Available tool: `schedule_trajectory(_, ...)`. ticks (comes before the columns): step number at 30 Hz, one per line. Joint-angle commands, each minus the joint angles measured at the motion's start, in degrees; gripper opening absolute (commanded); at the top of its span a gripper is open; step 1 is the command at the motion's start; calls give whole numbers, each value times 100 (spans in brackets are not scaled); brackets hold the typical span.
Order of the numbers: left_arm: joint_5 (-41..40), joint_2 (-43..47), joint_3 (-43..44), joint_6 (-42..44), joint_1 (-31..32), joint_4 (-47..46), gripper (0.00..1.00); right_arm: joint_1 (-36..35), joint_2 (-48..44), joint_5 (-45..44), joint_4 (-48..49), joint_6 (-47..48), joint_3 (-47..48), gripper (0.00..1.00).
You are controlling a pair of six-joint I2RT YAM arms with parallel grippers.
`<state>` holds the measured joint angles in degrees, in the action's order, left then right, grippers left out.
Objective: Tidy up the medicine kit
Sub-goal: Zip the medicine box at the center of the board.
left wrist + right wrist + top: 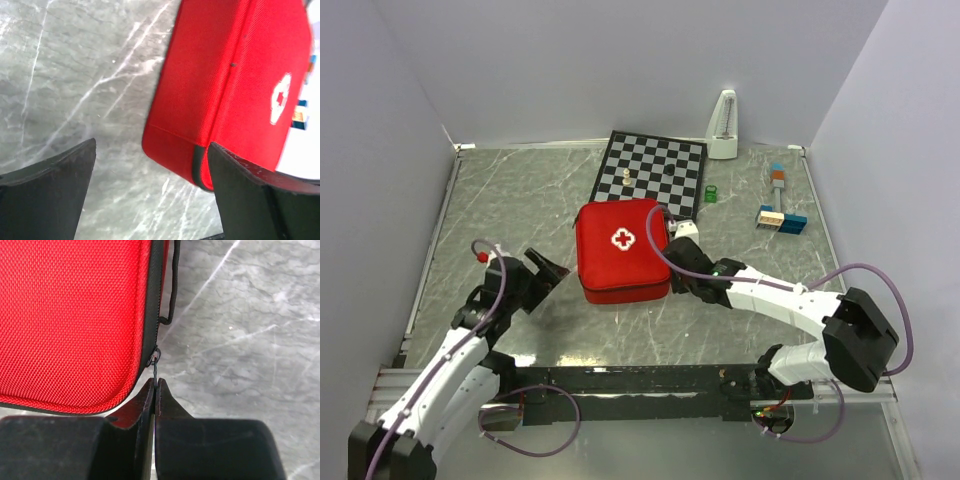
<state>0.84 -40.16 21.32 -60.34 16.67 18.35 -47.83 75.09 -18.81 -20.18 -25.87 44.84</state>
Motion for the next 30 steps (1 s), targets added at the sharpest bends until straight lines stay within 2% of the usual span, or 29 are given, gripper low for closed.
schedule_trajectory(1,46,535,408,-91,-14,266,96,-287,-223,-598,-433,-6,-2,0)
schedule_trajectory(5,601,694,145,-855,239,-155,96,-516,-65,-651,-513,-103,139,0)
schedule_trajectory(8,33,695,56,-1479,1361,-586,96,-622,23,-624,-530,-164,218,0)
schedule_trajectory(12,-584,-393,477,-1911,2690,-1121,96,-762,102,-606,-565,-190,359,0)
schedule_trajectory(15,-927,-1220,803,-2078,3315,-1281,96,-920,120,-598,-592,-217,447,0)
schedule_trajectory(23,-1252,-1959,750,-2588,3422,-2055,96,-1176,181,-554,-609,-278,438,0)
schedule_trajectory(27,-1770,-2303,944,-2966,3422,-1844,96,-1193,164,-475,-574,-287,394,0)
schedule_trajectory(30,-1807,-2627,1119,-3028,3413,-1353,99,-1219,164,-440,-557,-287,403,0)
